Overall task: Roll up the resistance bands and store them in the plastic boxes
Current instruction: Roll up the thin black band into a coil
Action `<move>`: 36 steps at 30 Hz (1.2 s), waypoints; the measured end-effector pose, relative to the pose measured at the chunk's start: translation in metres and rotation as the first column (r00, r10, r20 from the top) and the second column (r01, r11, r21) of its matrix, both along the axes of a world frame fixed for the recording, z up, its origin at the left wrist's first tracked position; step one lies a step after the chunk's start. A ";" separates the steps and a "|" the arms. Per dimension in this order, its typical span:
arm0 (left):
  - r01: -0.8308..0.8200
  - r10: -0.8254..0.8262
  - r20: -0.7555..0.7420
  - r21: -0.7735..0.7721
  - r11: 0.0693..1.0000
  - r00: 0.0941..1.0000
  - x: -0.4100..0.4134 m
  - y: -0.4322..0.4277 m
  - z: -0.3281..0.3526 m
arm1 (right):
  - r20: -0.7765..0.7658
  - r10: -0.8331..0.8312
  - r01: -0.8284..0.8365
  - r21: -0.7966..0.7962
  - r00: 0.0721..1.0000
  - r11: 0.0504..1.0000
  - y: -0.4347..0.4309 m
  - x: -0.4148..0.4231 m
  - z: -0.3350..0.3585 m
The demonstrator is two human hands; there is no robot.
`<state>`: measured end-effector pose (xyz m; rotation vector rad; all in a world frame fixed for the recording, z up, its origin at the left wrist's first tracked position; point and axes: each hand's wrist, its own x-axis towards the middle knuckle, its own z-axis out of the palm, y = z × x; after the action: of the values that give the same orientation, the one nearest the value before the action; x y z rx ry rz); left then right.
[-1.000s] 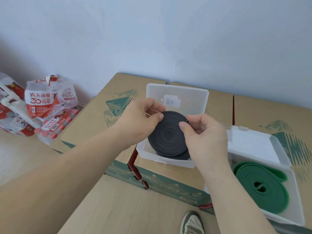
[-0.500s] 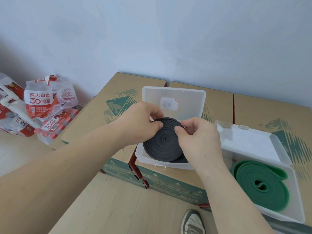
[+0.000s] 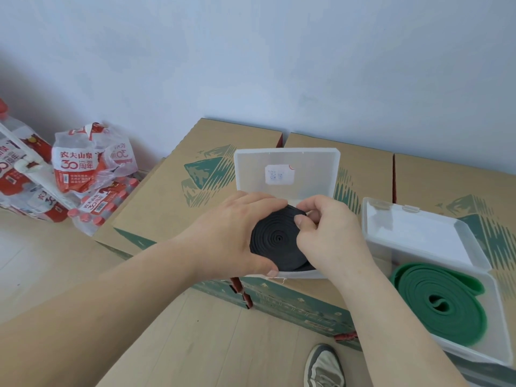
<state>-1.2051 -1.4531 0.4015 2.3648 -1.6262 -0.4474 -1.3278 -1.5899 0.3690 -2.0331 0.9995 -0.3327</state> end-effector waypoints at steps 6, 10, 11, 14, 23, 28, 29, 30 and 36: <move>0.023 -0.022 0.021 -0.035 0.999 1.000 -0.004 0.006 -0.010 | -0.050 0.047 -0.051 -0.083 0.998 0.995 0.003 -0.001 0.002; 0.004 -0.003 0.011 -0.063 0.998 1.000 -0.007 0.007 -0.014 | -0.085 0.073 -0.083 -0.117 0.994 0.990 0.002 -0.001 0.003; 0.007 -0.007 0.014 -0.062 0.998 1.000 -0.008 0.007 -0.014 | -0.105 0.090 -0.103 -0.126 0.990 0.987 0.002 -0.001 0.004; 0.013 -0.011 0.025 -0.074 0.997 1.000 -0.009 0.006 -0.013 | -0.136 0.135 -0.155 -0.154 0.981 0.976 0.007 -0.001 0.004; -0.008 0.008 0.005 -0.079 0.997 1.000 -0.009 0.007 -0.016 | 0.037 0.049 -0.049 0.005 0.998 0.999 0.004 -0.002 0.005; -0.045 0.047 0.009 -0.103 0.994 0.999 -0.011 0.009 -0.018 | 0.140 0.027 -0.040 0.091 0.990 0.995 0.003 -0.003 0.004; -0.064 0.065 0.007 -0.108 0.992 0.998 -0.011 0.010 -0.019 | 0.174 0.011 -0.030 0.106 0.985 0.994 0.004 -0.002 0.005; -0.081 0.082 0.003 -0.112 0.990 0.997 -0.012 0.012 -0.019 | 0.208 -0.013 -0.009 0.104 0.978 0.995 0.005 -0.001 0.005; -0.106 0.099 -0.054 -0.156 0.982 0.994 -0.014 0.017 -0.021 | 0.251 -0.023 0.020 0.014 0.968 1.000 0.010 0.000 0.005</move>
<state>-1.2188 -1.4362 0.3809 2.2894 -1.4542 -0.3361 -1.3277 -1.5804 0.3737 -1.9134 0.8644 -0.5799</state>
